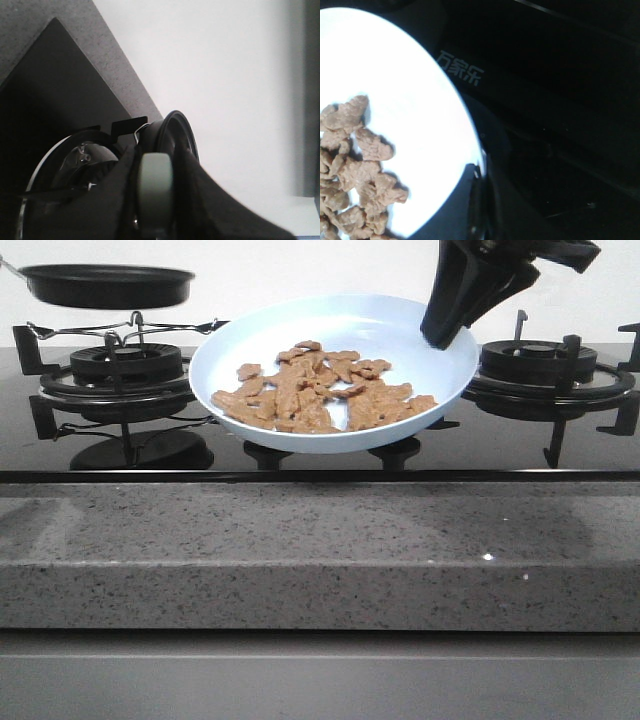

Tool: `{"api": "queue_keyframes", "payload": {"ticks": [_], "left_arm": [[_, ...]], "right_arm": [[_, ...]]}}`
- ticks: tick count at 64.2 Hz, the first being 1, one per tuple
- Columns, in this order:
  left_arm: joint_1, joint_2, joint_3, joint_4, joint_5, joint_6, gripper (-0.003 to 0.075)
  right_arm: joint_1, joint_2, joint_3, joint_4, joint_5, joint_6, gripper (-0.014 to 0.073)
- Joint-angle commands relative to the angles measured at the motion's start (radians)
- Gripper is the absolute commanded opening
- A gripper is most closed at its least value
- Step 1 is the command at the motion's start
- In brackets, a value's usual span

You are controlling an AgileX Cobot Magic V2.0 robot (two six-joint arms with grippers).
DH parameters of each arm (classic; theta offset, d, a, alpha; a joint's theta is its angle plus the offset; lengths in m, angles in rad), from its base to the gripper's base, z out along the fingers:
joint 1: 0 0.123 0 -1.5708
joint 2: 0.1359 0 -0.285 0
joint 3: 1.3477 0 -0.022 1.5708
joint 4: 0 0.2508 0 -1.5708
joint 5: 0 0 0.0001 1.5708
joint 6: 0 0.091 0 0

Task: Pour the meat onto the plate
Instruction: 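Lower the empty pan back onto its burner with the left gripper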

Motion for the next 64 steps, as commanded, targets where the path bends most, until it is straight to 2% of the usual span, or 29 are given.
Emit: {"api": "queue_keyframes", "payload": {"ticks": [1,19,24,31,41,48,64], "left_arm": [[0.001,-0.049,-0.030,-0.043,0.048,-0.017,-0.0020],[0.001,-0.039,-0.030,0.054,0.058,-0.035,-0.0018],[0.001,-0.029,-0.030,0.056,0.060,-0.035,0.0008],[-0.001,-0.027,-0.030,0.066,0.062,-0.035,0.0130],[-0.001,-0.027,-0.030,0.079,0.084,-0.035,0.0421],[0.001,-0.029,-0.030,0.125,0.115,-0.035,0.0564],[0.001,-0.034,-0.030,0.233,0.253,-0.035,0.0574]], "right_arm": [[0.000,-0.051,-0.024,0.033,-0.043,-0.005,-0.0060],[0.000,-0.051,-0.024,0.033,-0.043,-0.005,-0.0060],[0.000,-0.051,-0.024,0.033,-0.043,-0.005,-0.0060],[0.000,-0.051,-0.024,0.033,-0.043,-0.005,-0.0060],[0.000,-0.051,-0.024,0.033,-0.043,-0.005,-0.0060],[0.000,-0.051,-0.024,0.033,-0.043,-0.005,-0.0060],[0.000,-0.051,-0.024,0.033,-0.043,-0.005,-0.0060]]}}
